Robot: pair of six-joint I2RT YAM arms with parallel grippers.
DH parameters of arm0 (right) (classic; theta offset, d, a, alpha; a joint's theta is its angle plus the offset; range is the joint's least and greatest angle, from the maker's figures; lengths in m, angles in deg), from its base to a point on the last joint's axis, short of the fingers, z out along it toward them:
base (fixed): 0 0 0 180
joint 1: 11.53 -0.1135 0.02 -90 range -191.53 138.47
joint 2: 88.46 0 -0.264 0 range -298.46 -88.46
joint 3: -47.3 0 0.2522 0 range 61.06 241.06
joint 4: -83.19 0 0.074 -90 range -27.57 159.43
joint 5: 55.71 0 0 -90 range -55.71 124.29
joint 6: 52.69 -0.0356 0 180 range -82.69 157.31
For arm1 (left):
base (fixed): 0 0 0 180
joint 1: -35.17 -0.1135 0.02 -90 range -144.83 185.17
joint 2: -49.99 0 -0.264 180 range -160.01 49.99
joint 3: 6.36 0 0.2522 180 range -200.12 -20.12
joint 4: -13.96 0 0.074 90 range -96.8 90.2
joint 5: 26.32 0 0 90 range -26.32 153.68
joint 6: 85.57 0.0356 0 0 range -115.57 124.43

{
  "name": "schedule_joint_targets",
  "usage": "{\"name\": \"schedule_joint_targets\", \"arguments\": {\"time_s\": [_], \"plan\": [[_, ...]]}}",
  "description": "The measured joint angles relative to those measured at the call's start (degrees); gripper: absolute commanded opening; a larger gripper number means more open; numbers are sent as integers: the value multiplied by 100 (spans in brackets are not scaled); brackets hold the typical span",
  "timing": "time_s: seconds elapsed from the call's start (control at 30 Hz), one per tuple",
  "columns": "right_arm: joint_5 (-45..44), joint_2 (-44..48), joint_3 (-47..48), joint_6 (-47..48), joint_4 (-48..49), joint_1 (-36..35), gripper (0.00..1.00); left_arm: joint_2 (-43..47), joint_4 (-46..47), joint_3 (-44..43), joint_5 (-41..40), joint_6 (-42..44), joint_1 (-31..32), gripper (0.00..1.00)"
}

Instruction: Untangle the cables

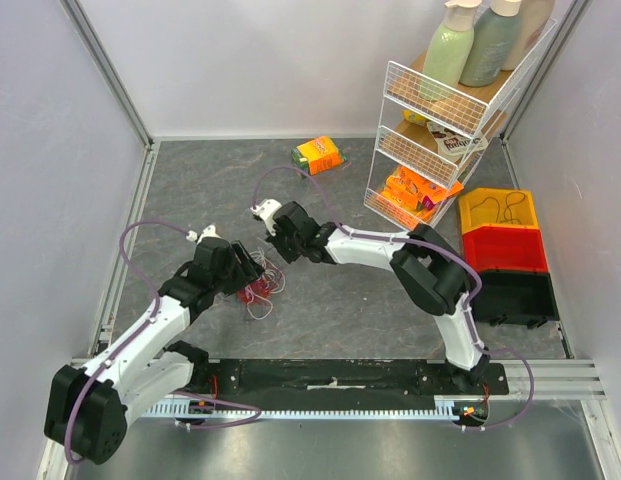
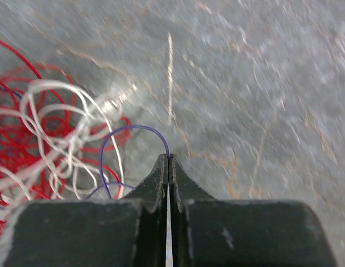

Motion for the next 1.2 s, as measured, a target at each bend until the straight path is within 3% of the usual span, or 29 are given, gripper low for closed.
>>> {"name": "schedule_joint_targets", "arguments": {"time_s": [0.17,0.27,0.47,0.53,0.73,0.97,1.2], "plan": [[-636,999,-977,-68,-181,-179,0,-417,138,35,-149,-87,-44,51],[-1099,2345,-1620,-162,-402,-428,0,-660,179,48,-216,-129,-153,43],[-2177,4920,-1808,-396,-765,-551,0,-538,457,238,-337,-240,-354,21],[-2555,5777,-1720,-514,-984,-529,0,-444,470,275,-365,-269,-428,23],[-3910,6961,-1547,-717,-1749,-518,0,162,289,280,-509,-280,-737,25],[-4918,7930,-1276,-719,-2157,-511,0,1200,-402,260,-925,-162,-940,29],[-5547,8697,-1051,-514,-2192,-507,0,1637,-1091,-310,-1340,98,-977,36]]}}
